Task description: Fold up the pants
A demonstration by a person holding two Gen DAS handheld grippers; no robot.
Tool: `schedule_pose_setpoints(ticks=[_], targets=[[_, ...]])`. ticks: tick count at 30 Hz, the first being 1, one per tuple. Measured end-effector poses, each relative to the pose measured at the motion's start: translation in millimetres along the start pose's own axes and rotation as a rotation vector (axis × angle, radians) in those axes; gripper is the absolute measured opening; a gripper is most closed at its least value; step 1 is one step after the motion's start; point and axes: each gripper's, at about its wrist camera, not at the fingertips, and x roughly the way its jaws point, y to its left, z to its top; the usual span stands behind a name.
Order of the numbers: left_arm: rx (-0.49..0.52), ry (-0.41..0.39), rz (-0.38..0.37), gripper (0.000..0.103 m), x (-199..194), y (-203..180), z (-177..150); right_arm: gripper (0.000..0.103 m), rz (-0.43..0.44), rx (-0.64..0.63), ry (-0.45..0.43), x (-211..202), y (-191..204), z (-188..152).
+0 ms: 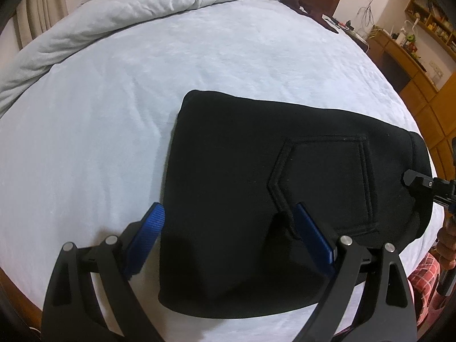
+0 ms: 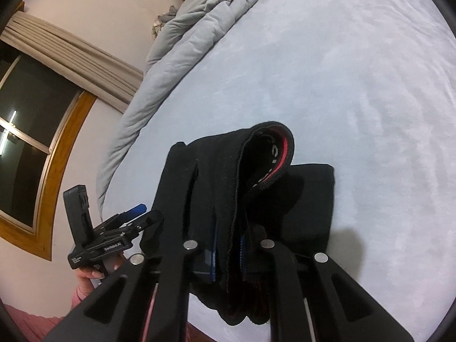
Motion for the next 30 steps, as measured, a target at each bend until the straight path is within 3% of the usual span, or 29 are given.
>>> schedule_pose_setpoints(ticks=[5,9,11,15,17,19,23,30], targets=[[0.002,0.04,0.019,0.091,15,3,-2,0.012,-0.127,0.038,0.049,28,-30,-7],[-0.031,0.081,-0.004,0.091,28,8,-8,0.015,-0.129,0.047,0.047,39,-42,-8],[-0.047,0.089,-0.02,0.091,28,11,-8,0.025,-0.135,0.025,0.053,39,-38,-9],[-0.052,0.095,-0.05,0.091,23,19,-4,0.046,-0.078,0.04,0.012,17,-37,-10],[-0.076,0.108,-0.086,0.091,20,28,-2,0.068,-0.038,0.051,-0.01,3,-37,-12],[-0.103,0.124,-0.121,0.091,22,37,0,0.076,-0.007,0.058,-0.014,-7,-39,-15],[-0.164,0.175,-0.191,0.091,27,54,-1,0.081,-0.02,0.073,0.011,-10,-48,-25],[-0.085,0.246,-0.233,0.091,47,48,-5,0.084,0.062,0.175,0.069,11,-72,-41]])
